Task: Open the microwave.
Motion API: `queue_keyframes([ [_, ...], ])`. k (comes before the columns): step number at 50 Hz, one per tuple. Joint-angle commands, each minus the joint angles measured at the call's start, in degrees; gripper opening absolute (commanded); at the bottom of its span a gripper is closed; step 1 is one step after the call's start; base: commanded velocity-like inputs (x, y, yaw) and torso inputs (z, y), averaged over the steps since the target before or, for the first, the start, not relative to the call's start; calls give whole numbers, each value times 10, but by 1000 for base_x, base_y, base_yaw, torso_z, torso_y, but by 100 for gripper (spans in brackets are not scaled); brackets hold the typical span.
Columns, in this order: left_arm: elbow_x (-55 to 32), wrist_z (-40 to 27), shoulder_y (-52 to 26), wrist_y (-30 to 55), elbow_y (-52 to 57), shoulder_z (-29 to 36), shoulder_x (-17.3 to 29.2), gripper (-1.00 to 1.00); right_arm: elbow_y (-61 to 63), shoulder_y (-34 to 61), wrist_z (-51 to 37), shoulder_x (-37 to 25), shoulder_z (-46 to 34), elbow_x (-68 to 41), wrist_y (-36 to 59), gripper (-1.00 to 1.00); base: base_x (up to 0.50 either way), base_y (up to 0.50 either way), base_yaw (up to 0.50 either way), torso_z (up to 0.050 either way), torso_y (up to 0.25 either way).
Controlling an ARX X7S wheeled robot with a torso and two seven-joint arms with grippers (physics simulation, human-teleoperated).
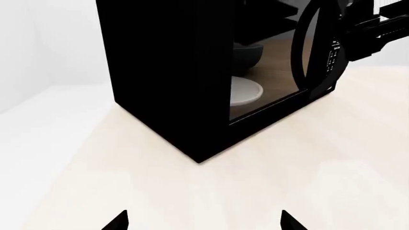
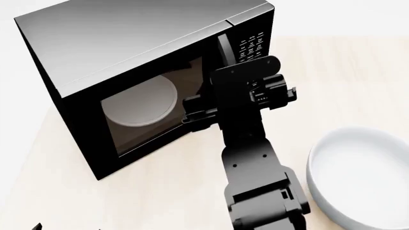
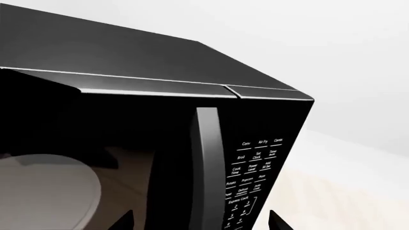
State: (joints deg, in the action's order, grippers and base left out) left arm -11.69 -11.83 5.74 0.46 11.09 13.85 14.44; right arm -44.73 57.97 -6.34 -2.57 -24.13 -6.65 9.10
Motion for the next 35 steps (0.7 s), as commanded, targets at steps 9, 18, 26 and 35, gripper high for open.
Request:
queue_keyframes([
  [9, 0, -4, -4, -2, -6, 7, 2, 100, -115, 36, -6, 13, -18, -12, -76, 100, 0, 0, 0, 0, 0],
  [18, -3, -5, -5, -2, -7, 8, 4, 100, -198, 67, -10, 24, -51, -36, -123, 100, 0, 0, 0, 0, 0],
  [26, -5, -8, -3, -3, -2, 8, 7, 100, -229, 79, -22, 22, -100, -79, -150, -100, 0, 0, 0, 0, 0],
  [35, -6, -11, -1, -3, 3, 10, 10, 100, -120, 35, -35, -15, -107, -90, -105, -100, 0, 0, 0, 0, 0],
])
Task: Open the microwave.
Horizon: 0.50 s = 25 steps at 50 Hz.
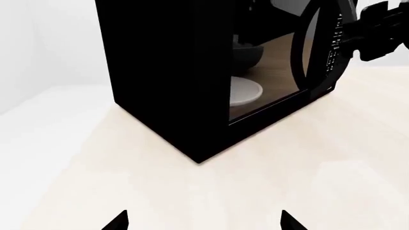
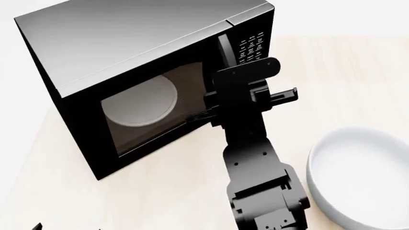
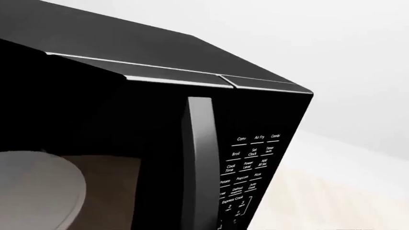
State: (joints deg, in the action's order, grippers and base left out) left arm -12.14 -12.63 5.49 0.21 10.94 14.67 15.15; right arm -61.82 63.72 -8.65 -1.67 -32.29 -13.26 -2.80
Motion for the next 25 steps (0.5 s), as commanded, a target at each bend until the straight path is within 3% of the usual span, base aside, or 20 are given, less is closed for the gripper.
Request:
queue_keyframes([
  [1, -1, -3, 2, 0, 5, 2, 3, 100, 61, -27, -13, -28, -26, -25, 17, -100, 0, 0, 0, 0, 0],
  [25, -2, -9, -1, -1, 3, 9, 5, 100, 280, -116, -46, -94, -42, -35, 102, -100, 0, 0, 0, 0, 0],
])
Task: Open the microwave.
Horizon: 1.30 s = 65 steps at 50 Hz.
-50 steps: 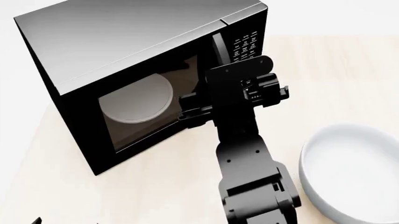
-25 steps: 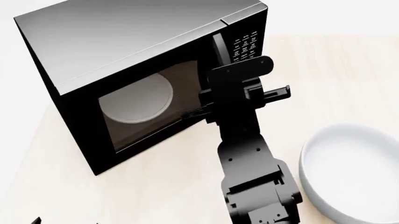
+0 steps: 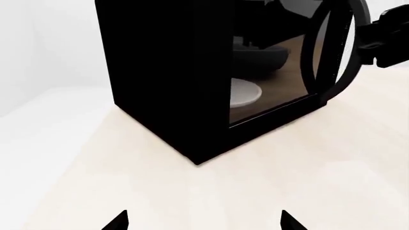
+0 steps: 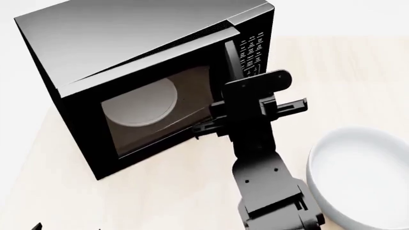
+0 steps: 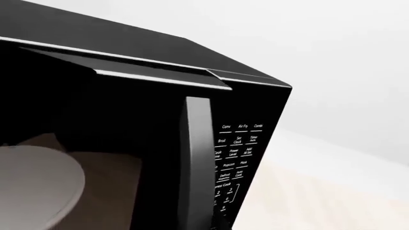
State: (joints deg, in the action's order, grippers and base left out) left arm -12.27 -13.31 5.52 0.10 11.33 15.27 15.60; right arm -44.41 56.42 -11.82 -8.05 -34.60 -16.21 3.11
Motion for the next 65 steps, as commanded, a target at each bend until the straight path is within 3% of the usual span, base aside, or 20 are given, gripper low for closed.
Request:
queue_keyframes([
  [1, 0, -3, -1, -1, -1, 3, 1, 100, 128, -51, -18, -35, -20, -7, 51, -100, 0, 0, 0, 0, 0],
  [13, -1, -7, 2, -1, 4, 4, 4, 100, 244, -98, -34, -67, -31, -13, 90, -100, 0, 0, 0, 0, 0],
  [65, -7, -17, 0, -4, 6, 14, 14, 100, 468, -219, -83, -138, -58, -14, 128, -100, 0, 0, 0, 0, 0],
])
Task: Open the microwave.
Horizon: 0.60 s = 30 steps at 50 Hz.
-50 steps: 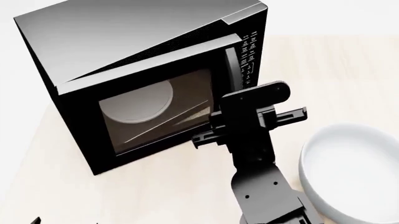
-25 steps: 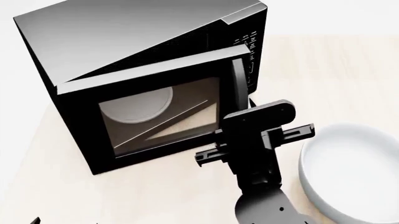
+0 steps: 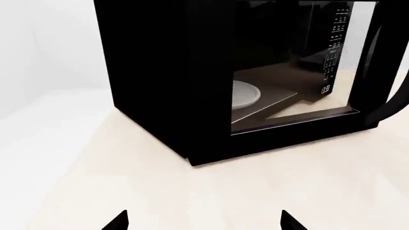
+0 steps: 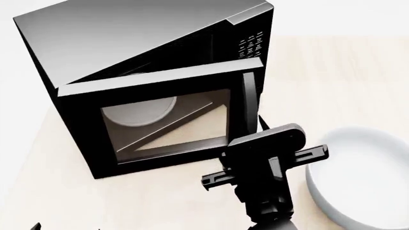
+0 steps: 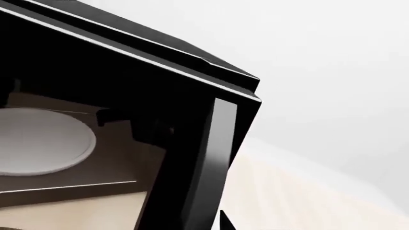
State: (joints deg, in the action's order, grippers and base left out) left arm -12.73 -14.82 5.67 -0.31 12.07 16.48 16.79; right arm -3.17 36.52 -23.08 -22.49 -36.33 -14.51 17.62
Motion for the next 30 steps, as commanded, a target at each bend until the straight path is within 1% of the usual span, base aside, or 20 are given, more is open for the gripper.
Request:
queue_keyframes([
  [1, -2, -1, -2, 0, -1, 2, 2, 100, 61, -23, 28, 5, -41, -31, -17, -100, 0, 0, 0, 0, 0],
  [17, -3, -5, -1, -2, -1, 4, 4, 100, 87, -60, 23, -9, -35, -41, -44, -100, 0, 0, 0, 0, 1],
  [25, -4, -8, 2, -2, 4, 5, 6, 100, 66, -59, 31, -3, -37, -44, -52, -100, 0, 0, 0, 0, 0],
  [26, -3, -8, 3, -2, 5, 5, 7, 100, 60, -58, 30, 0, -35, -45, -55, 100, 0, 0, 0, 0, 0],
  [30, -4, -9, 4, -2, 7, 5, 8, 100, 52, -59, 29, 3, -31, -49, -61, 100, 0, 0, 0, 0, 0],
])
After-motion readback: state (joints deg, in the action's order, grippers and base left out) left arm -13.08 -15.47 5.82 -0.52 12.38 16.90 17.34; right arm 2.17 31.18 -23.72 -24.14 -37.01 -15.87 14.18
